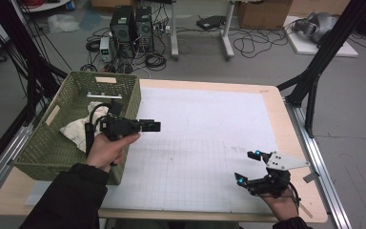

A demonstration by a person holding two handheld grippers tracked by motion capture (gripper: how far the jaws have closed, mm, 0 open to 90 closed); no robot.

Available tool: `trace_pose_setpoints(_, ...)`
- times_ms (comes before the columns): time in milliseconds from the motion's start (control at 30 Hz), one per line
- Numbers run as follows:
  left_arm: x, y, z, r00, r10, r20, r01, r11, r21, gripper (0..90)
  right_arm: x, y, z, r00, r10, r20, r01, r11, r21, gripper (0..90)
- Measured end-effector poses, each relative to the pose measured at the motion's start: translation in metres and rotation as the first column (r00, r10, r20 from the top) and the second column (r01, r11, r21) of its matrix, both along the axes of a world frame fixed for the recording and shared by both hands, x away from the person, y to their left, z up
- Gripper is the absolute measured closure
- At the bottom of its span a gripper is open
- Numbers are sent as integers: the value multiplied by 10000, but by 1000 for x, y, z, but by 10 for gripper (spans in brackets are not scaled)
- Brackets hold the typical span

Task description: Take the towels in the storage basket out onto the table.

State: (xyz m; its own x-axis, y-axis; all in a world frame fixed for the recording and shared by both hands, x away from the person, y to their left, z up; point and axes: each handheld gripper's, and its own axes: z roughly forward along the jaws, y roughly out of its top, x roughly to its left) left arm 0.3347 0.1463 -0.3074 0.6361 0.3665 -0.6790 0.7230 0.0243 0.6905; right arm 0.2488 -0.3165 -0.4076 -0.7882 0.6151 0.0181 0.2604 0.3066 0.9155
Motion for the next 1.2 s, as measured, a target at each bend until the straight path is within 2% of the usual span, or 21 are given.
trace_pose_setpoints(233, 6, 13, 0, 10000, -3, -90, 3, 10000, 12, 335, 1, -1, 0, 10000, -8, 64, 7, 10000, 47, 98)
trace_pose_setpoints(800, 18, 52, 3, 9980, 637, -21, -636, 9978, 197, 338, 1, -4, 1, 9999, -110, 96, 109, 9999, 88, 97)
trace_pose_setpoints(1033, 22, 66, 1, 9945, 1034, 180, -1043, 9927, 599, 336, 1, -5, 1, 9998, -179, 69, 179, 9998, 84, 98)
trace_pose_setpoints(1200, 25, 74, 0, 9903, 1364, 248, -1381, 9857, 964, 335, 0, -6, 1, 9997, -205, 97, 204, 9997, 109, 97)
